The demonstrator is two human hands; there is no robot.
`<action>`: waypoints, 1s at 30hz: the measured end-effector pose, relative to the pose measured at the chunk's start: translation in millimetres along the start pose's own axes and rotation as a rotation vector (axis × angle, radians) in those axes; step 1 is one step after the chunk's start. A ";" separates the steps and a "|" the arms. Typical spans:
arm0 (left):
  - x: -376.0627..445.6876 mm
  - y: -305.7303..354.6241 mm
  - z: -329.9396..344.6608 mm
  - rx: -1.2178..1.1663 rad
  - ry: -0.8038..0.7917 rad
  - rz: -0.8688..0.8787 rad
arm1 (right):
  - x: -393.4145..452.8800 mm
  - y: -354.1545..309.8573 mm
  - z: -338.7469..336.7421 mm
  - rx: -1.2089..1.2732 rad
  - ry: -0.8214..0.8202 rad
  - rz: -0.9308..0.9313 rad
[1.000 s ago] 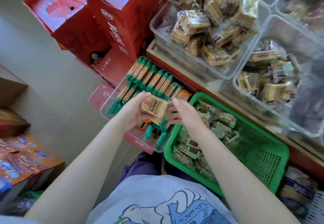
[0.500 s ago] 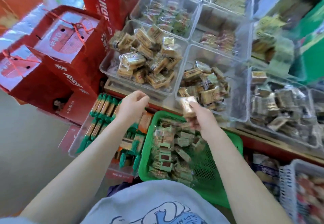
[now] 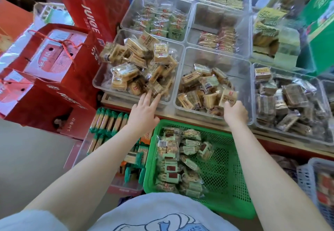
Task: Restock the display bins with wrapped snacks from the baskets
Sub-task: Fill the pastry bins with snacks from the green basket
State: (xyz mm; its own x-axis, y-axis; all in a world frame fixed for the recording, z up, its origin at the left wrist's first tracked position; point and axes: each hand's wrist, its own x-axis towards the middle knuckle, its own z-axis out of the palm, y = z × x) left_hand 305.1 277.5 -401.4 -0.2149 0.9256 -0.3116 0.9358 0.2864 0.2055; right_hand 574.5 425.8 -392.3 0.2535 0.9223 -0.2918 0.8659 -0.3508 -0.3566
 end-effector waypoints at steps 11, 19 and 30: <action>1.6 -1.7 -0.9 -0.045 0.026 -0.007 | -14.8 -28.1 23.2 -0.371 -0.284 -0.441; 6.6 -9.7 -10.6 -0.284 0.094 0.007 | -11.5 -42.0 17.7 -0.414 -0.208 -0.397; 8.2 -22.5 -7.5 -0.618 0.264 -0.051 | -98.0 -137.9 72.5 -0.133 -0.177 -0.912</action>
State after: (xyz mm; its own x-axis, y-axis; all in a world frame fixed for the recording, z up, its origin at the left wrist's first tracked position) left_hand 280.2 280.5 -401.7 -0.3893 0.9140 -0.1142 0.6074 0.3479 0.7142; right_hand 399.0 372.0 -378.8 -0.6075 0.7898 -0.0841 0.7427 0.5273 -0.4126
